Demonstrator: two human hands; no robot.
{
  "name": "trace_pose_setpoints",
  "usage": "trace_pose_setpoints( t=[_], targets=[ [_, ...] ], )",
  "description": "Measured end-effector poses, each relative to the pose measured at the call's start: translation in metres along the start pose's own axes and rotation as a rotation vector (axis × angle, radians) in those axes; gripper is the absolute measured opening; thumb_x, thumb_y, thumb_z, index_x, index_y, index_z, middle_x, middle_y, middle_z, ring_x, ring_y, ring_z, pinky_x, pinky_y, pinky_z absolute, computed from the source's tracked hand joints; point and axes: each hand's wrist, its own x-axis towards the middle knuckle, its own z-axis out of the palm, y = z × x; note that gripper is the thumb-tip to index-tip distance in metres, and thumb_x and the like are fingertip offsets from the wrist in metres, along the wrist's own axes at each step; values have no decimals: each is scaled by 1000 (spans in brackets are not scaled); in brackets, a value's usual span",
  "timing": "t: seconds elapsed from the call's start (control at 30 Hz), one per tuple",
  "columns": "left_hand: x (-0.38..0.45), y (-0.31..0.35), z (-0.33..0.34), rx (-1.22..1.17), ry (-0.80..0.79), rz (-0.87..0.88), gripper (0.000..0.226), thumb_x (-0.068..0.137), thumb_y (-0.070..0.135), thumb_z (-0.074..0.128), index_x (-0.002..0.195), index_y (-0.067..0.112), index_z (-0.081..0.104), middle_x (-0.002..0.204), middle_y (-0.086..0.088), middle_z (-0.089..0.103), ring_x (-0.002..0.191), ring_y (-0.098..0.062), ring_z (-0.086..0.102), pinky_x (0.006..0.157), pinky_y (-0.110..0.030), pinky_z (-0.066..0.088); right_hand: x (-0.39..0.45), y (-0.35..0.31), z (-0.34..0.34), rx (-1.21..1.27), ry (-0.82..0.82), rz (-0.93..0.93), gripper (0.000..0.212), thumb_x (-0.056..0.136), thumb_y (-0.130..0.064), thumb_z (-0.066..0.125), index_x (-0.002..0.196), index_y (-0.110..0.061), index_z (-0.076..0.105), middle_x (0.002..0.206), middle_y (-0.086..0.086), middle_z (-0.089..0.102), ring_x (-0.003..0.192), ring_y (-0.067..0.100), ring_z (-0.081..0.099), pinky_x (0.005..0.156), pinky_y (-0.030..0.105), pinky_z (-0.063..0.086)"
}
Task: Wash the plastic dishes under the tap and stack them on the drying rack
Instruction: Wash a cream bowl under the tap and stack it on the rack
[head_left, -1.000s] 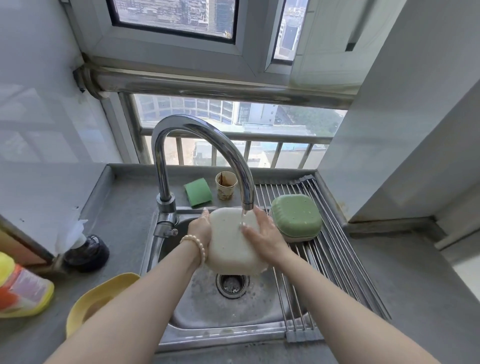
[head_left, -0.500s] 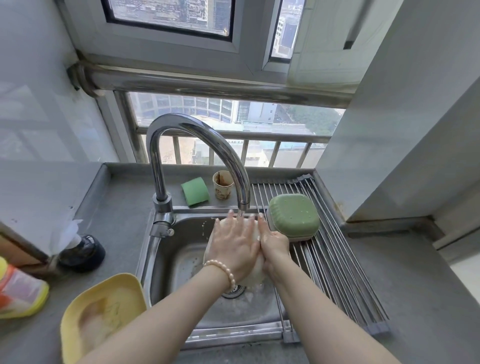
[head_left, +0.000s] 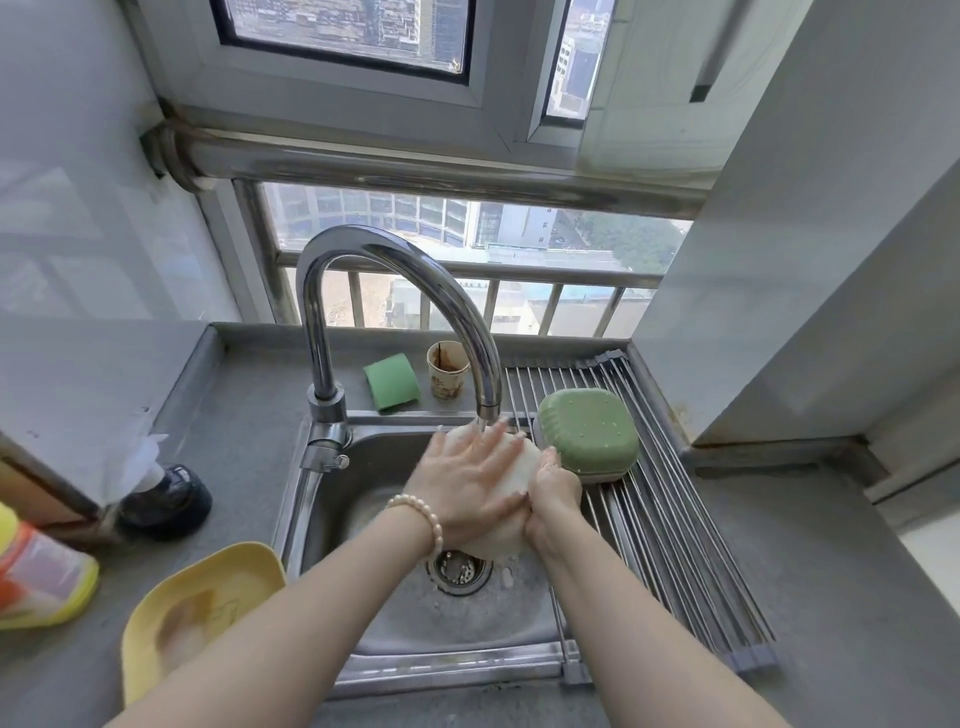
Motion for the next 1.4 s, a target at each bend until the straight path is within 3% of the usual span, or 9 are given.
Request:
trace_pose_setpoints(
  t=[0.13,0.33,0.43,0.5,0.63,0.9,1.03,1.2,1.4],
  targets=[
    [-1,-6,0,-111,-66,-217,69,93,63,15,151,32,-7,159,1,-11,146,-28,-8,118,-51,4,5,6,1,9,15,-2,41,103,-25,40,123,8,53,123,17,59,114,33,57,102,44,44],
    [-12,-8,-4,-18,23,-66,71,93,63,22,152,31,-1,159,2,-7,146,-21,-14,119,-44,-2,5,14,2,9,2,59,48,103,-33,35,115,8,57,113,20,64,103,36,62,94,49,50],
    [-1,-25,-16,-386,20,-125,64,94,51,42,151,30,20,158,7,12,145,-17,13,117,-35,19,6,9,8,58,-28,52,44,104,-29,33,114,7,56,116,19,62,106,34,61,95,50,49],
    [7,-38,-19,-746,41,-248,57,96,37,50,148,26,29,150,0,32,127,-18,43,96,-28,43,4,8,10,80,-43,69,39,104,-28,32,112,3,56,117,17,62,107,33,60,96,49,48],
    [13,-51,-9,-1392,107,-452,39,97,18,52,135,20,50,129,-7,56,89,-11,59,73,-22,51,2,5,12,98,-73,81,35,105,-25,30,104,-2,56,109,15,60,100,28,59,96,46,47],
    [0,-24,17,-1027,424,-750,46,95,35,49,136,15,50,133,-3,57,120,-26,53,105,-38,40,18,25,23,66,120,45,36,100,-32,39,97,-2,60,112,15,65,99,33,63,91,49,51],
    [5,-17,17,-1040,304,-923,58,99,48,33,136,6,45,138,-16,49,126,-35,45,107,-41,34,6,20,23,-347,198,-399,48,103,-33,29,109,0,64,103,18,67,98,35,61,88,41,48],
    [-5,-33,-4,-1865,-281,-1005,99,78,84,17,118,0,50,127,-24,54,121,-43,48,95,-59,37,-11,24,10,-707,-91,-1004,51,94,-56,21,63,-24,45,57,2,50,58,26,53,56,36,38],
    [-11,-75,-8,-2105,-493,-848,75,89,59,44,126,-6,45,99,-26,63,77,-40,66,67,-50,58,-15,18,-5,-860,-371,-1936,48,102,-36,34,61,-14,46,48,0,47,38,18,44,36,25,29]
  ],
)
